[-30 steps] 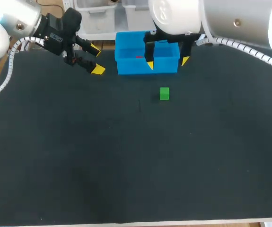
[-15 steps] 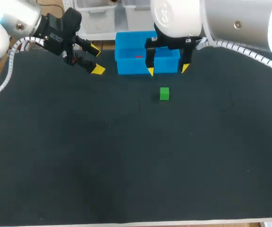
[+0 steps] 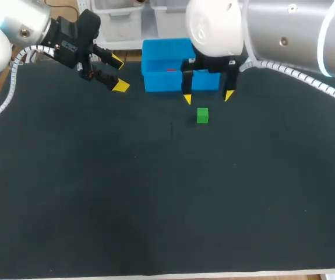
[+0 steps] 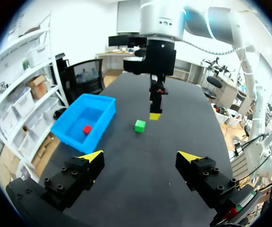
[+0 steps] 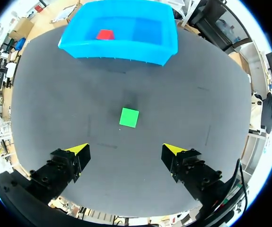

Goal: Use the left arm to pick the red cube and place it into the blue plastic box first, then use the right arm to grasp the green cube and put it into the same blue plastic box after the first action is fully finished.

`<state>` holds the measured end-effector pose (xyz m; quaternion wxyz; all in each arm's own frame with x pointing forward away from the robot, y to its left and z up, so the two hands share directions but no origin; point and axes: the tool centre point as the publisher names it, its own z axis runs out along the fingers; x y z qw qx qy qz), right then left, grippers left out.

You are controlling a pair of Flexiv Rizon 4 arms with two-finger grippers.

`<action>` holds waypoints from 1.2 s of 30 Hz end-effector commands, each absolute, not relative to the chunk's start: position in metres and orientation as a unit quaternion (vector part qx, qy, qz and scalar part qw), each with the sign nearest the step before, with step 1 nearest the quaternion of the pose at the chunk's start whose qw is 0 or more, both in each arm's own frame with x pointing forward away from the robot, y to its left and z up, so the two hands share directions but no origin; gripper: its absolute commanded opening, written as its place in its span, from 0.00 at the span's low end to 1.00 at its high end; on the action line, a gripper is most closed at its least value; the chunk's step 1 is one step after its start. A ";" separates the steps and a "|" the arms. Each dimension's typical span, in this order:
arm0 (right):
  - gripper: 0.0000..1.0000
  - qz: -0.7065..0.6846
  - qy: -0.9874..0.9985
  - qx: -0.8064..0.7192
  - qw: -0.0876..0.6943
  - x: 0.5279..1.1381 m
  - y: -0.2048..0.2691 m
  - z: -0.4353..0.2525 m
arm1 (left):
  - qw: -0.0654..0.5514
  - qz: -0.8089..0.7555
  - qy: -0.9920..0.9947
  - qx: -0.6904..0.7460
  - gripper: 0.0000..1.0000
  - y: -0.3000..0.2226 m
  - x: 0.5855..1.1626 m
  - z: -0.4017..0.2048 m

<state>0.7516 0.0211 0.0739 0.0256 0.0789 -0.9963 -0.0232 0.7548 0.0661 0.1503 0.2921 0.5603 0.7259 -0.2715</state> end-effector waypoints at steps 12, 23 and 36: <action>1.00 -0.009 -0.995 0.079 0.059 0.772 0.026 0.042 | 0.294 -0.272 0.724 0.561 1.00 0.067 0.755 0.149; 1.00 -0.004 -0.993 0.079 0.085 0.772 0.021 0.013 | 0.294 -0.272 0.724 0.561 1.00 0.067 0.755 0.149; 1.00 0.006 -0.993 0.092 0.080 0.772 0.022 0.000 | 0.294 -0.272 0.724 0.561 1.00 0.067 0.755 0.149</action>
